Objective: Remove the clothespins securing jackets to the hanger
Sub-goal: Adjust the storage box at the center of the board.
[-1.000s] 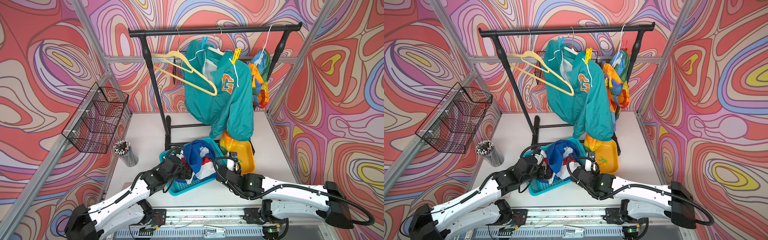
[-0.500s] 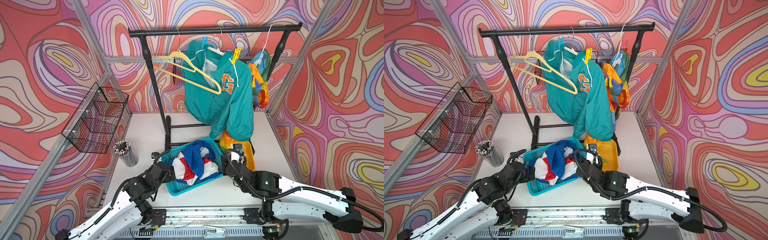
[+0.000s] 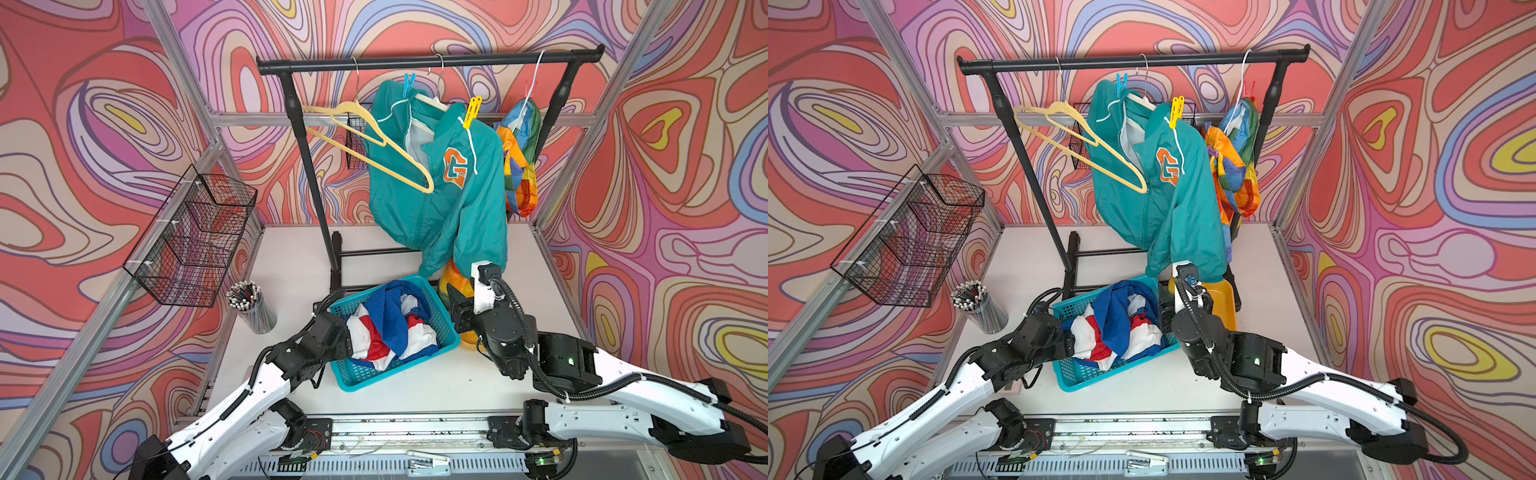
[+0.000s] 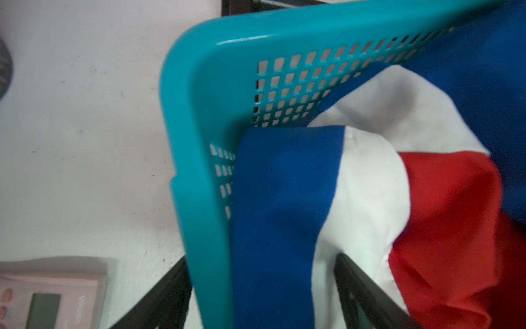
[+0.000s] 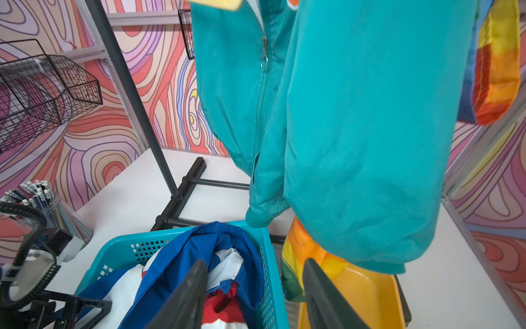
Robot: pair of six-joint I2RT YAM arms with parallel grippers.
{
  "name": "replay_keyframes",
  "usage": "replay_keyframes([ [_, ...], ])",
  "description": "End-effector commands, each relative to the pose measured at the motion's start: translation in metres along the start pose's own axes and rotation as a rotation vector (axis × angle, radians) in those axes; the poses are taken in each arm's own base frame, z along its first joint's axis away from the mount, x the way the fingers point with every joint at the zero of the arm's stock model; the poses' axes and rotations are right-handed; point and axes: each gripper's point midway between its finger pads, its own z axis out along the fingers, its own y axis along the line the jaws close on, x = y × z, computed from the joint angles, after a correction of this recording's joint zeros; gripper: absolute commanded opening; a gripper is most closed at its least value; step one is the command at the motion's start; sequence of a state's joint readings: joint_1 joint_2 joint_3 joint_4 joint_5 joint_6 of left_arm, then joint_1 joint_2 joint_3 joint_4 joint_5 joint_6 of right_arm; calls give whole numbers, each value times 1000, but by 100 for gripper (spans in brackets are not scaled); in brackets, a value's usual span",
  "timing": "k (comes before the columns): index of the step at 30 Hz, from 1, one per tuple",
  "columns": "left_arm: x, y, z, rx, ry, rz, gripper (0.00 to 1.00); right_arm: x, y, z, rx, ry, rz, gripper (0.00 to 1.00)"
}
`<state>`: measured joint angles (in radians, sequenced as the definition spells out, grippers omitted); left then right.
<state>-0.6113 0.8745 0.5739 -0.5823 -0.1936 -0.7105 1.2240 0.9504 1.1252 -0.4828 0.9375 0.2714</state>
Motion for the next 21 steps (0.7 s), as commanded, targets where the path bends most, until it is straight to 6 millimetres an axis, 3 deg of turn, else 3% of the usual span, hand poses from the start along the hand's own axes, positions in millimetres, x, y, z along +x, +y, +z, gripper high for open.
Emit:
replay_keyframes([
  [1, -2, -14, 7, 61, 6, 23, 65, -18, -14, -10, 28, -35, -59, 57],
  [7, 2, -26, 14, 119, 31, 35, 39, -31, -36, -24, 55, -66, -35, 58],
  [10, 2, -26, 14, 122, 30, 39, 31, -31, -42, -27, 69, -62, -38, 58],
  [16, -10, -23, 11, 91, -18, 68, 18, -43, -41, -26, 94, -71, -97, 59],
  [21, -17, -25, 15, 88, 9, 64, 19, -65, -46, -32, 108, -113, -109, 60],
])
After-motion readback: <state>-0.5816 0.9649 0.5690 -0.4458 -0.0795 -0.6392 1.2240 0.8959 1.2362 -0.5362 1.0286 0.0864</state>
